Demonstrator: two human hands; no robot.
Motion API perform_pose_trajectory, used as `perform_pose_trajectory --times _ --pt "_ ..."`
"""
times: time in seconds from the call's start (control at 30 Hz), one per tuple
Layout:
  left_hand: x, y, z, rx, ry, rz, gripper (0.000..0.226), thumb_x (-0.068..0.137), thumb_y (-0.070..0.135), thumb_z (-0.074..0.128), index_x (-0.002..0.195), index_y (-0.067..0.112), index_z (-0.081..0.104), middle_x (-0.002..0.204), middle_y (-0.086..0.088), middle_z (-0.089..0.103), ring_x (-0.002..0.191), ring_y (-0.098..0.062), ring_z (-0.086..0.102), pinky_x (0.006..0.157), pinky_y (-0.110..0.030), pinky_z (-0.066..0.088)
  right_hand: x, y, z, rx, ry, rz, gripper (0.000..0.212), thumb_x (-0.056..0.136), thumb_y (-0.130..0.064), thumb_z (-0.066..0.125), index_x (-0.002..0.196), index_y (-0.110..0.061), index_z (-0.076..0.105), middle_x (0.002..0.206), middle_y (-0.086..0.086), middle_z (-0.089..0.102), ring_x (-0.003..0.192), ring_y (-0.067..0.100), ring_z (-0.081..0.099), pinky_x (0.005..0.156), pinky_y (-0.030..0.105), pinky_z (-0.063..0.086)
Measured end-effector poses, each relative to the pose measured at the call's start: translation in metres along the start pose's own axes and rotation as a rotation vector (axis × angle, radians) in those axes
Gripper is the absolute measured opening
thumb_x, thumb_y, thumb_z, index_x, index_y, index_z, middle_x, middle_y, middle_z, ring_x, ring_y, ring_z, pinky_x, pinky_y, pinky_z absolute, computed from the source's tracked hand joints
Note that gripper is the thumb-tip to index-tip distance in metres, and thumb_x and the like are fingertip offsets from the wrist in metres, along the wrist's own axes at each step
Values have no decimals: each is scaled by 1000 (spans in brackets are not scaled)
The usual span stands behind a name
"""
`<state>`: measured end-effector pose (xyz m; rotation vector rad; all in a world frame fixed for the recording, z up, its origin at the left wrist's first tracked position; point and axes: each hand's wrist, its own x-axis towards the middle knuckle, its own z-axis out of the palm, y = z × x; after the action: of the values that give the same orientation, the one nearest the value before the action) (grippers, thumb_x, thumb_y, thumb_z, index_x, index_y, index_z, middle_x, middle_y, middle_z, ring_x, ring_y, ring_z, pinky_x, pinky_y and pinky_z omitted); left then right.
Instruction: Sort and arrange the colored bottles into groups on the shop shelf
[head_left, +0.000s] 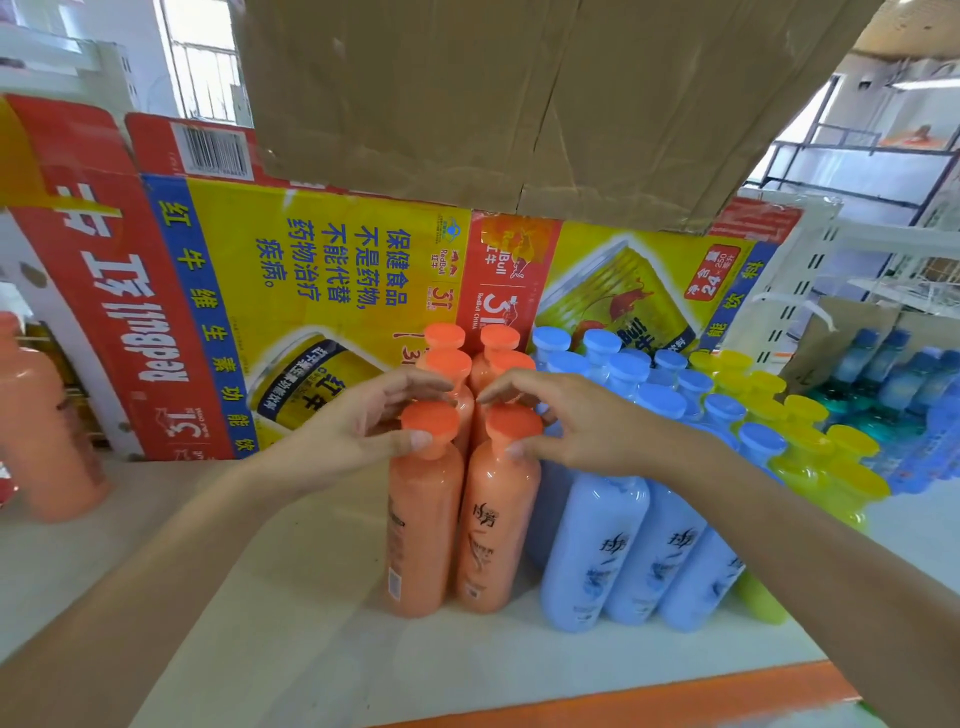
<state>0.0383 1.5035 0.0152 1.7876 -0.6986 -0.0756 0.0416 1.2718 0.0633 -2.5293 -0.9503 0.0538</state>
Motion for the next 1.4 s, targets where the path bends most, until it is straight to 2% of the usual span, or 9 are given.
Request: perform_pose_trajectory --times 0.13,0.27,0.37,0.47,0.57,0.83,1.03,1.2,1.4 --pt "2 -2 9 223 196 -35 57 54 55 76 103 39 53 111 16 59 101 -4 58 83 -21 49 1 -7 1 -134 80 107 46 77 -46 68 115 -23 56 101 -10 54 88 4 46 70 14 38" --pt "1 1 17 358 342 4 47 54 52 78 90 38 50 98 18 56 90 0 55 70 -14 44 2 -15 4 -158 123 104 40 79 -40 68 113 -21 59 98 -9 54 91 7 46 60 16 30" --pt "0 2 17 301 322 9 38 58 40 71 92 39 52 101 17 57 90 1 58 72 -11 46 1 -18 5 -143 121 81 38 81 -33 68 116 -21 59 109 -9 58 99 5 47 64 15 29" --pt "0 1 11 213 221 -19 42 61 36 72 99 39 54 106 17 60 93 5 60 77 -8 46 2 -19 5 -112 117 67 38 80 -28 70 116 -21 60 93 -21 50 87 -2 41 67 0 31" --pt "0 -2 5 153 127 -30 50 66 34 76 109 38 52 115 17 59 103 4 58 84 -12 46 3 -19 6 -77 88 63 35 81 -22 69 115 -22 59 82 -33 43 80 -1 43 68 6 33" --pt "-8 -4 -6 -134 -38 -80 70 63 50 74 125 27 49 119 4 63 109 -10 59 83 -17 47 5 -11 8 29 13 3 43 82 -16 67 122 -22 53 117 -14 54 103 -1 48 88 16 37" --pt "-5 8 4 350 223 -76 56 48 64 76 94 40 55 106 14 55 90 1 56 77 -18 49 6 -7 9 -76 39 -14 50 77 -27 74 123 -21 55 123 -8 56 101 -1 43 77 10 34" --pt "0 19 10 562 267 -85 39 69 33 76 105 29 60 105 15 57 92 -3 54 81 -20 46 8 -5 13 -127 113 -31 43 75 -21 74 116 -19 60 117 -5 59 95 -1 42 75 4 30" --pt "4 20 9 458 224 -105 40 75 20 73 111 30 60 100 25 54 103 -8 55 89 -27 48 4 1 8 -118 162 21 43 74 -20 74 115 -22 62 117 -4 61 96 6 46 79 19 36"
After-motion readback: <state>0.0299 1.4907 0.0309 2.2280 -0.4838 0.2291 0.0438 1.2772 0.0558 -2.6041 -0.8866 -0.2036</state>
